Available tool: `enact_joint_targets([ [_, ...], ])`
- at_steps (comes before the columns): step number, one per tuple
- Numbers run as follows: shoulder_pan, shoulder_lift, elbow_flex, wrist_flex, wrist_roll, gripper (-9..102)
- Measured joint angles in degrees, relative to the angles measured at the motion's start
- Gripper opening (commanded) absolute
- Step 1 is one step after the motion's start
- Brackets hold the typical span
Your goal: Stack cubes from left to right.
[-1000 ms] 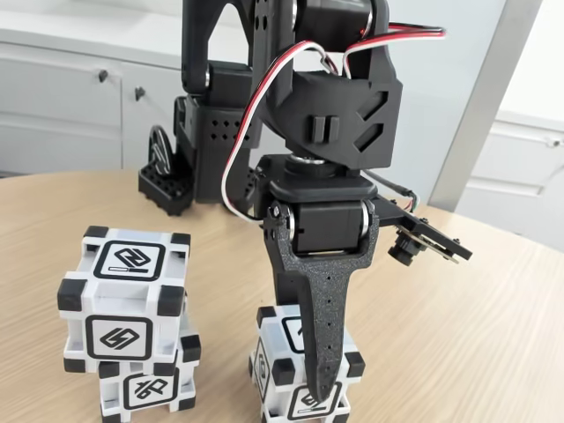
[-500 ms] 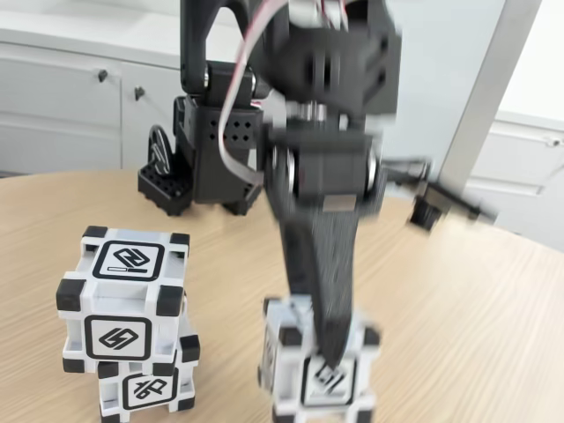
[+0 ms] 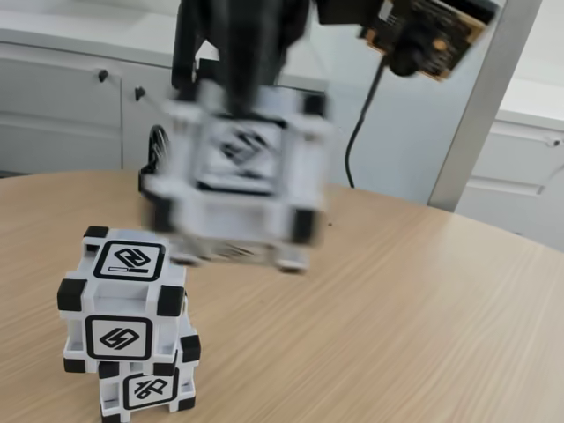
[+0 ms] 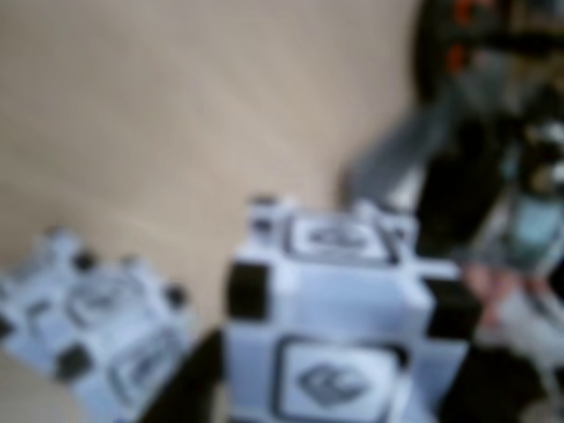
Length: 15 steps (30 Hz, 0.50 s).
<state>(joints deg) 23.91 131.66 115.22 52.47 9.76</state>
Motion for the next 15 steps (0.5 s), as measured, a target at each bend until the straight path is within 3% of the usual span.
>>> enact_joint_targets([
  [10,10.0,0.2,0.0,0.0,-1.1,20],
  [15,10.6,0.2,0.0,0.0,-0.4,21],
])
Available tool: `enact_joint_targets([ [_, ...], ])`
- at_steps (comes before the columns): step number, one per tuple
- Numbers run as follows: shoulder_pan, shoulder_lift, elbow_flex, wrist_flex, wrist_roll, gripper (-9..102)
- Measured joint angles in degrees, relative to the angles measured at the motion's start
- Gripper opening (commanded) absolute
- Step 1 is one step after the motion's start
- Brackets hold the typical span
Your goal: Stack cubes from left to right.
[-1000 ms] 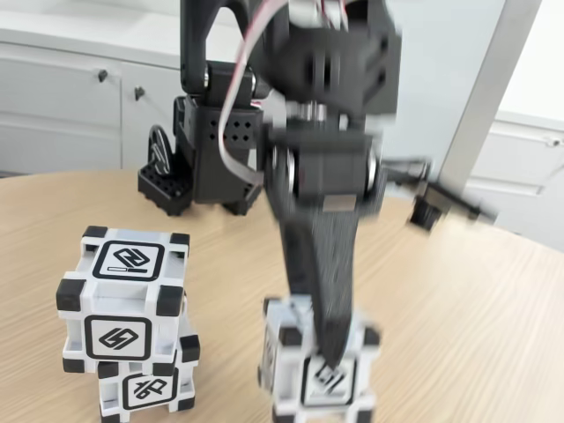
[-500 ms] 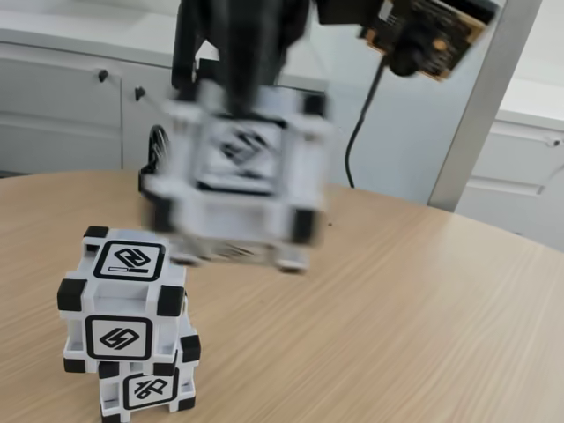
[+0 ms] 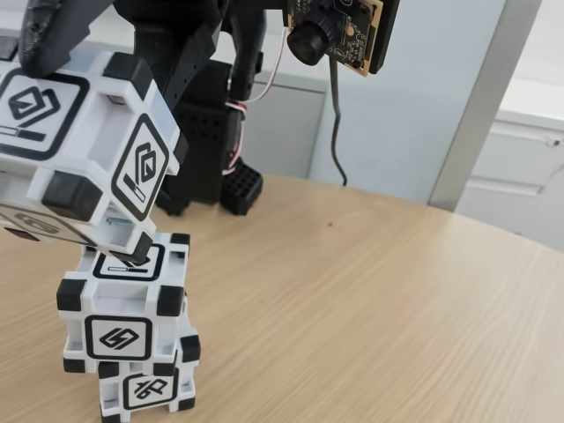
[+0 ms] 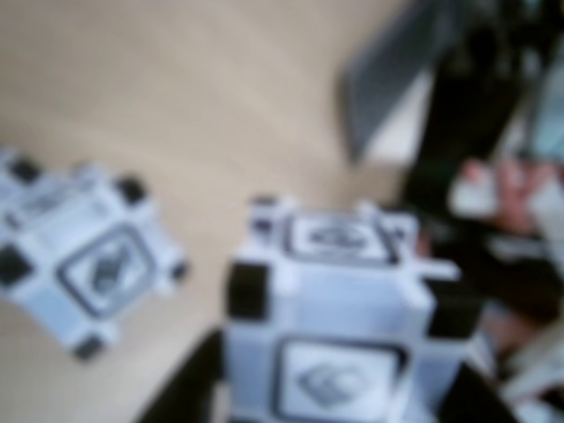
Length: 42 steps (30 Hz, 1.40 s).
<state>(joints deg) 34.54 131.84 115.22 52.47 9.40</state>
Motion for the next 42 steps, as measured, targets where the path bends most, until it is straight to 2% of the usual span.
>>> enact_joint_targets([
  [4,0.1,0.1,-2.4,1.4,0.3,20],
  [7,0.1,0.2,-5.9,6.3,-0.8,21],
  [16,-0.7,0.2,-21.7,35.1,-5.1,22],
  [21,-6.9,-7.1,-29.7,44.2,-5.8,21],
  [29,-8.2,-27.4,-38.5,45.4,-8.1,20],
  [34,-7.6,-28.2,-39.6,45.6,-9.3,20],
  [42,-1.0,-29.4,-39.7,45.6,-12.0,20],
])
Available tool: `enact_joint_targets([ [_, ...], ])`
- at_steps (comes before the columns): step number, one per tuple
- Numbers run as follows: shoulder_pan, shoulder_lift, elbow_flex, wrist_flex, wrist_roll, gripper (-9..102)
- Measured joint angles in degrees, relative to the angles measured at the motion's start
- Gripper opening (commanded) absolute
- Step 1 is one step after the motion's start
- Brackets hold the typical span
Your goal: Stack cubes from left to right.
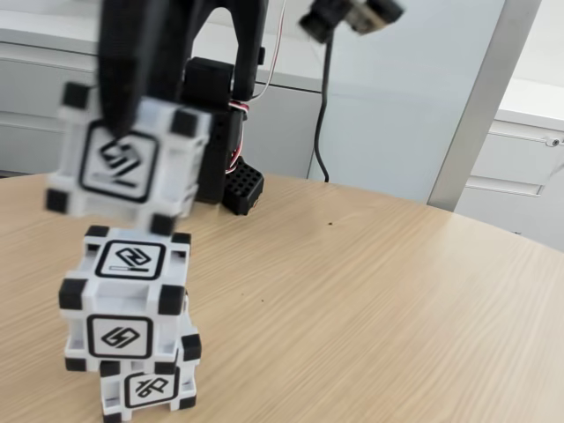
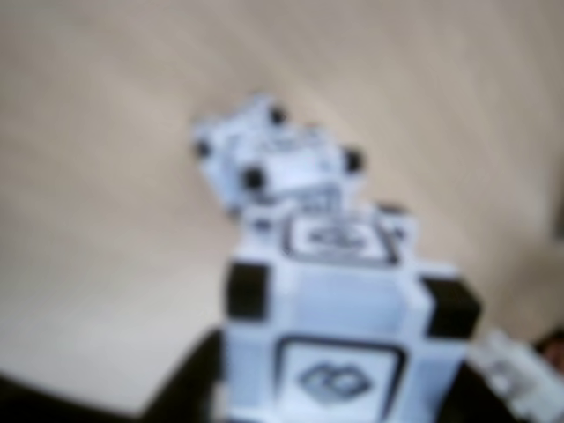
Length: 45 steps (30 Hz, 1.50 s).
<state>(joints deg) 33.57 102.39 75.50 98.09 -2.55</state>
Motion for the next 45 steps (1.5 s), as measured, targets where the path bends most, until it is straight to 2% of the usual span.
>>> enact_joint_targets([
  [36,0.2,-4.3,0.0,0.0,-2.5,20],
  [45,0.2,-4.3,0.0,0.0,-5.6,25],
])
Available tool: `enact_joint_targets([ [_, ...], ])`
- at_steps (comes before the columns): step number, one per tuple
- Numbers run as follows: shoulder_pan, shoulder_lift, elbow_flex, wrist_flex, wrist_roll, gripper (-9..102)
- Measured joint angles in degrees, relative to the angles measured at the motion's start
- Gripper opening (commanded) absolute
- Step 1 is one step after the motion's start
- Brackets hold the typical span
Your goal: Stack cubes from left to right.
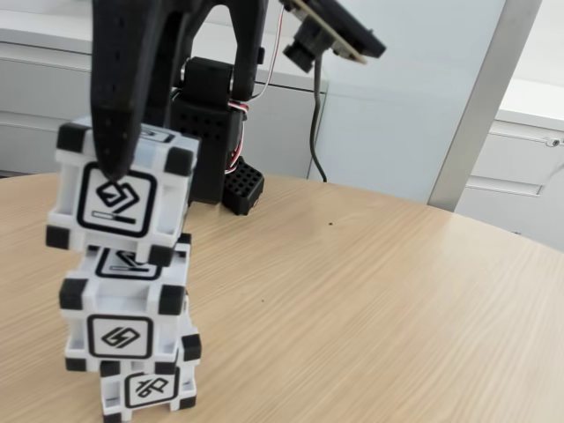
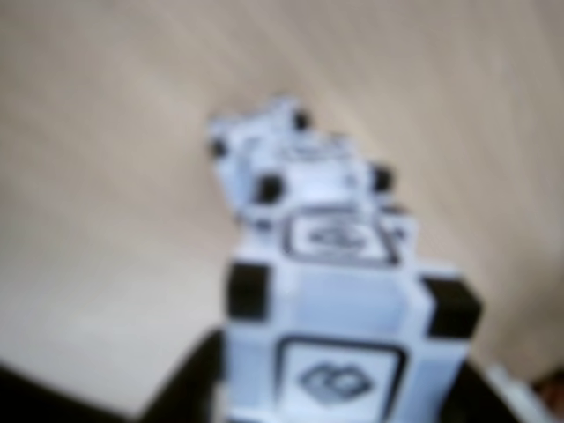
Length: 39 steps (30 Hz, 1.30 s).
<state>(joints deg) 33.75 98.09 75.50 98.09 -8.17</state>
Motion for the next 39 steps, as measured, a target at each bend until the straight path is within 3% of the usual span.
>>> enact_joint_targets([
  [19,0.0,0.3,-0.4,-0.1,-0.9,28],
  [27,0.0,8.6,-0.4,-0.1,-1.1,27],
  [39,0.0,21.7,-0.4,-0.1,1.1,2],
])
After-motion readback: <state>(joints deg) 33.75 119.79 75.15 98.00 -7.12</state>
